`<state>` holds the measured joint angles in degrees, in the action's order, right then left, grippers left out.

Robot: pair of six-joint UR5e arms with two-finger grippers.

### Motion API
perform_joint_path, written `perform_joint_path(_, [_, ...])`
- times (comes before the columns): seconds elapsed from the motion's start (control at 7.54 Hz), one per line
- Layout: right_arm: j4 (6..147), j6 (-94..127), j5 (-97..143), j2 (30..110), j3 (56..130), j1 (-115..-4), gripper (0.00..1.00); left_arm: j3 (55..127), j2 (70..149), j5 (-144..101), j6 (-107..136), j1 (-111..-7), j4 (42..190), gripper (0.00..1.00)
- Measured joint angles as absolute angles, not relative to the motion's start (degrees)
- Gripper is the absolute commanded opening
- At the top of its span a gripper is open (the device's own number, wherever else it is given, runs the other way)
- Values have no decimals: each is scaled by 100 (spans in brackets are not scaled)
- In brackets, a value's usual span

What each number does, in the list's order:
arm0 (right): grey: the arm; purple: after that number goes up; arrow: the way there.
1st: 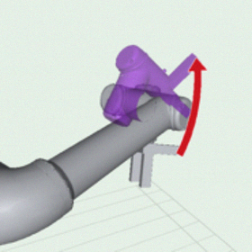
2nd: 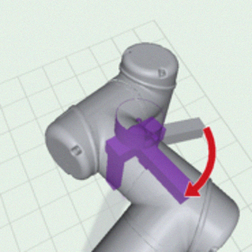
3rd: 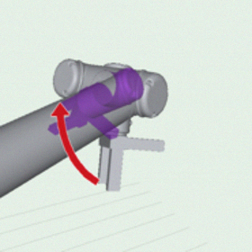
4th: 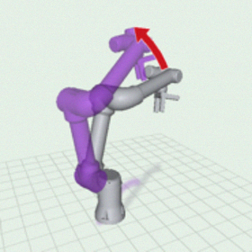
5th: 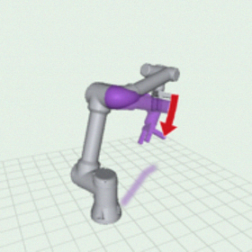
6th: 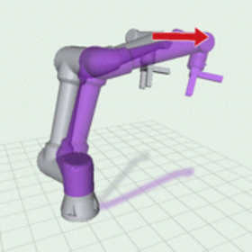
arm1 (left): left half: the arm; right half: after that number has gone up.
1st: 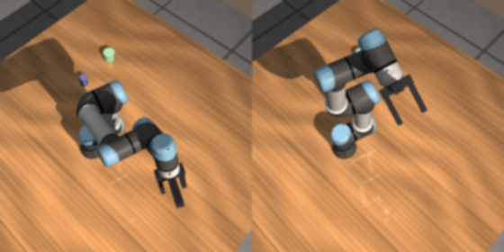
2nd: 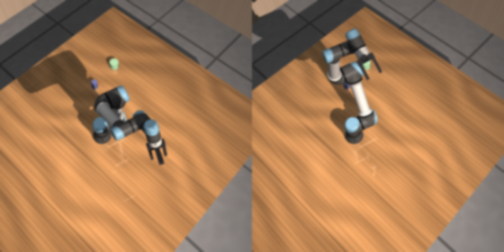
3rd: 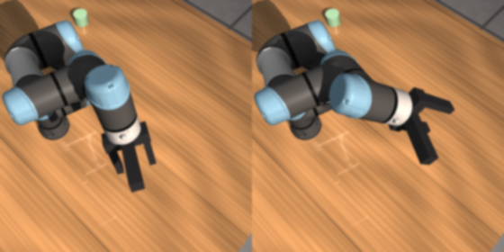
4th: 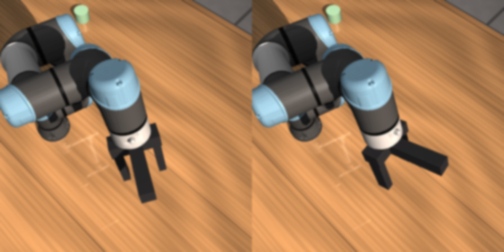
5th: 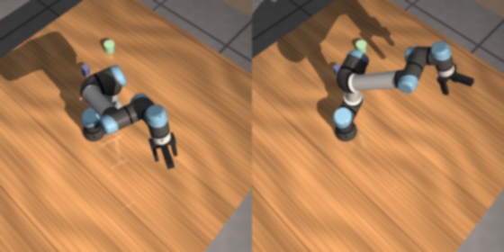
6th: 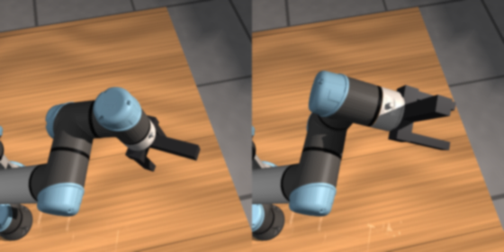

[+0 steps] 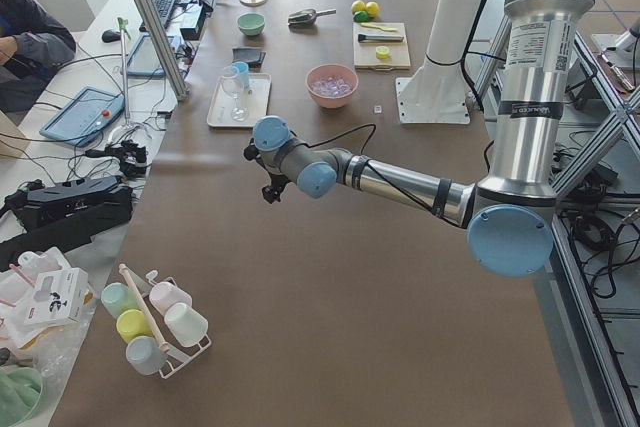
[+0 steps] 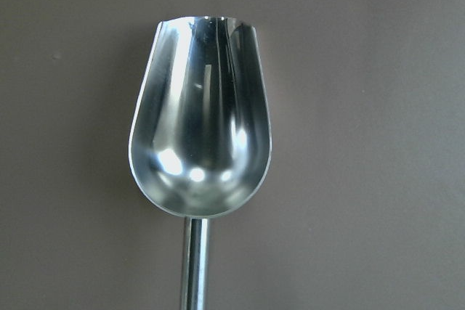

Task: Put ice in cup with scoop
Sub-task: 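Grasp the metal scoop handle with the right gripper while the left arm reaches out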

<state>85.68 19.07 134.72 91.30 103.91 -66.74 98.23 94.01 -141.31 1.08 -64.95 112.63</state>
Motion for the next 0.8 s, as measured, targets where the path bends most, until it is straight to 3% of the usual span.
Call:
perform_joint_path(0.4, [8260,2411,13058,9170,10354,-5909,100,10107,9837,-14161,91,-5657,11599,98])
perform_joint_path(0.8, [8122,2845,12713,9189,10205,-5343,100,9939,10122,-13962,100,-4545,12967,98])
